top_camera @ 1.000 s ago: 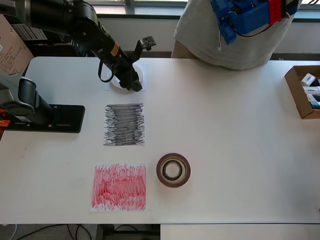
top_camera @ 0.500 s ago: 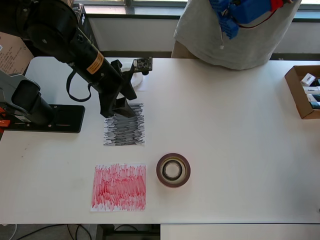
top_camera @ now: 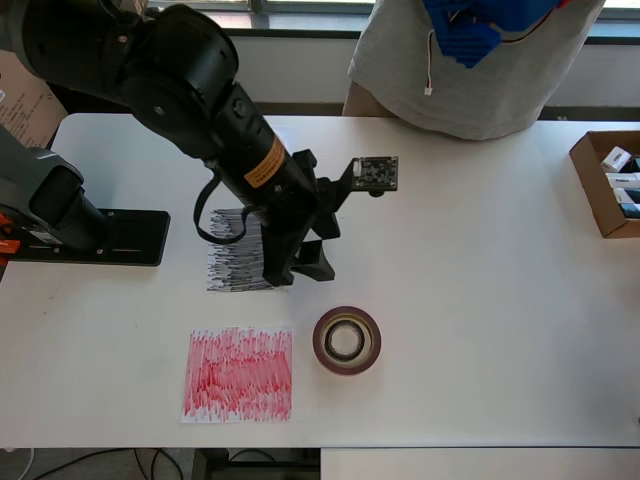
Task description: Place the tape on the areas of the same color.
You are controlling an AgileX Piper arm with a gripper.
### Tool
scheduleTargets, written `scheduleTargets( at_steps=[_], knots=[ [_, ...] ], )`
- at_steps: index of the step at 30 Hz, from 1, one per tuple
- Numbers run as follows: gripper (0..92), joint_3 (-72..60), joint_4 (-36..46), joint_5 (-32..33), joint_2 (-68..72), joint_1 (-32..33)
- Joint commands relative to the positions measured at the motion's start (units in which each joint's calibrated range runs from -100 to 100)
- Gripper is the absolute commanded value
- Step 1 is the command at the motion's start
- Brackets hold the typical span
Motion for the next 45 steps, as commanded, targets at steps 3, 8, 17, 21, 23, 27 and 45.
scheduleTargets(
  at_steps=[3,8,17,21,23,27,45],
  knots=[
    [63.4,-8.1,-0.4,0.2,11.0,0.2],
    [63.4,-8.8,-0.4,0.4,16.3,-0.4],
    [63.3,-8.0,-0.4,0.4,23.9,-0.4],
    [63.3,-8.0,-0.4,0.4,27.3,-0.1],
    [63.3,-8.2,-0.4,0.4,28.8,0.1],
    [63.3,-8.7,-0.5,0.4,31.0,0.2],
    [63.3,-8.8,-1.4,0.4,34.6,0.1]
  ],
)
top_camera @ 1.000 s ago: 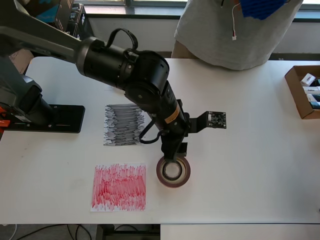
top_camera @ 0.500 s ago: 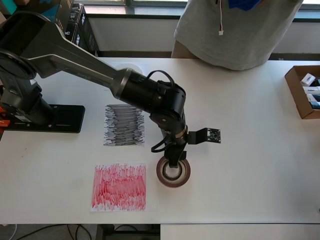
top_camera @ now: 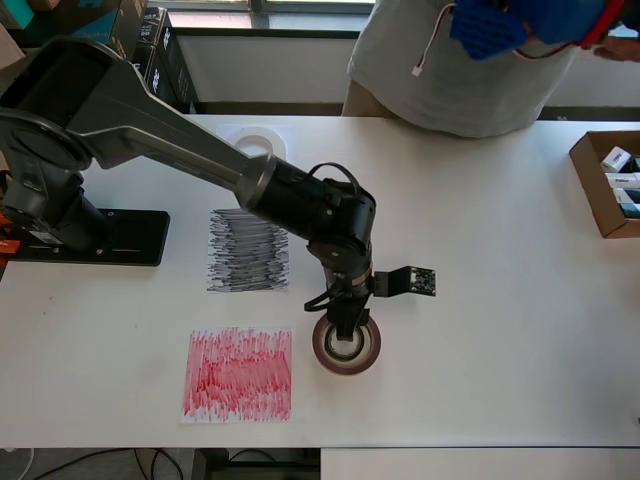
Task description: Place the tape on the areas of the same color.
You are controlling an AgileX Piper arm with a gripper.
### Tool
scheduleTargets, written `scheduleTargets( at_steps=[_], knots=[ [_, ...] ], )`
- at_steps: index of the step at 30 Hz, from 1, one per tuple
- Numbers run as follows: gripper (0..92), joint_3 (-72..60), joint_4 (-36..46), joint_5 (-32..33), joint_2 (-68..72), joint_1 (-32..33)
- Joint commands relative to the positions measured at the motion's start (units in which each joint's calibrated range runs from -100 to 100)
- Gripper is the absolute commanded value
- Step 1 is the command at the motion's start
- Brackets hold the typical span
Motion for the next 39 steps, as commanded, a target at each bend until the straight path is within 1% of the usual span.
scheduleTargets(
  at_steps=[1,39],
  knots=[
    [63.3,0.4,-1.0,-0.5,-0.1,-0.2],
    [63.3,0.3,-1.0,-0.5,1.7,0.5]
  ],
)
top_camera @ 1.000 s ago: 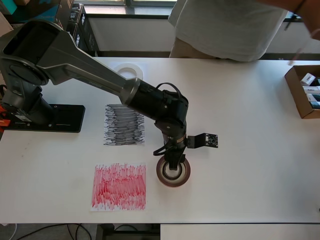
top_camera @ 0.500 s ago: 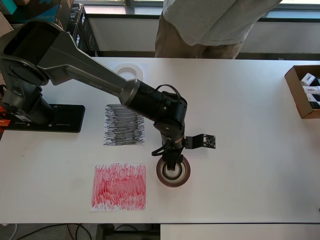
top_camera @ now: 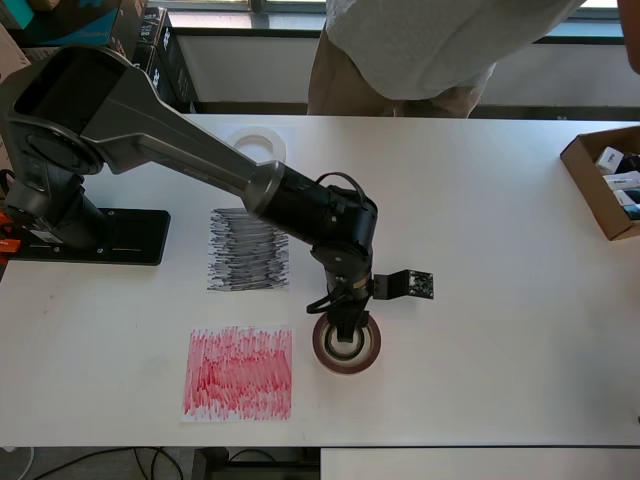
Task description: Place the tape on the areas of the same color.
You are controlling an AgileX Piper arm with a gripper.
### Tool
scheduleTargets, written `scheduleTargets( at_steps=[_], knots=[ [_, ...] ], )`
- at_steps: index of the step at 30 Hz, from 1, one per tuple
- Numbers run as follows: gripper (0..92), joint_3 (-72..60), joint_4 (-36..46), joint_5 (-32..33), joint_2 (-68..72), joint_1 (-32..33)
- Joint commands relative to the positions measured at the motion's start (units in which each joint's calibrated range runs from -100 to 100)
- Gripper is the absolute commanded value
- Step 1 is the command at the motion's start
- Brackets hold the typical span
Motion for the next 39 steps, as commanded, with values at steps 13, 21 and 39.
scheduleTargets(
  at_steps=[13,21,39],
  knots=[
    [63.3,0.2,-0.4,0.4,0.4,1.0],
    [63.3,0.3,-0.4,0.4,0.4,1.0],
    [63.3,0.2,-1.0,0.4,2.1,1.4]
  ],
)
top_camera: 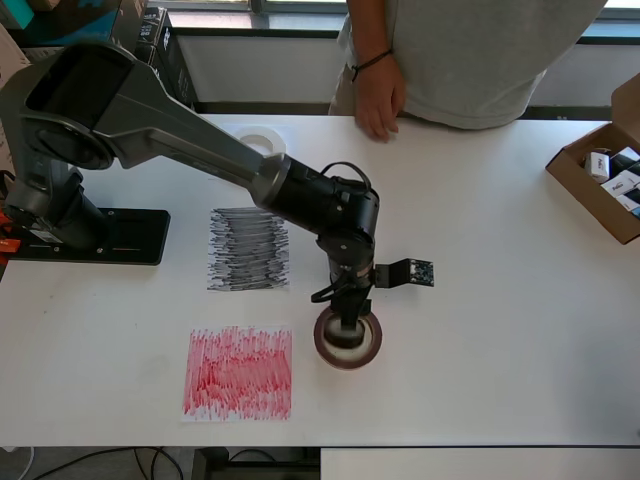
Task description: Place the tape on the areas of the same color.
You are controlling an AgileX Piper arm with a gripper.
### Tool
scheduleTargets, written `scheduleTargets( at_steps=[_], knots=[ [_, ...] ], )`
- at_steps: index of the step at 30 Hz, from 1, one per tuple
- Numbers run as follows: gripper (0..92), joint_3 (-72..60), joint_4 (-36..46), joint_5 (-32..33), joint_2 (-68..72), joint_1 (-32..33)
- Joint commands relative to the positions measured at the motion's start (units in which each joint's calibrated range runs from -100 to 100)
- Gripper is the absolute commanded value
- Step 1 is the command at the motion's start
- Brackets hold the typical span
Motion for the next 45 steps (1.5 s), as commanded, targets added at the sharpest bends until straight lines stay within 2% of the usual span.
scheduleTargets(
  at_steps=[1,7,9,12,16,17,19,22,31,35,45],
  knots=[
    [63.3,0.2,1.1,-0.5,-0.2,0.0],
    [62.4,0.2,1.1,-0.5,-0.2,0.0],
    [56.3,0.2,1.1,-0.6,-0.2,0.0],
    [37.1,0.2,1.1,-0.6,-0.2,0.0],
    [1.2,0.2,1.0,-0.1,-0.2,-0.1],
    [0.0,0.2,1.0,0.4,-0.2,-0.2],
    [3.8,0.2,1.0,0.5,-0.2,-0.3],
    [0.0,0.2,1.0,0.5,-0.4,-0.1],
    [0.0,-0.8,2.2,0.4,-1.6,-0.3],
    [0.0,-3.2,5.6,0.3,-4.4,-0.4],
    [0.0,-2.3,8.3,0.2,-13.6,-0.8]
  ],
)
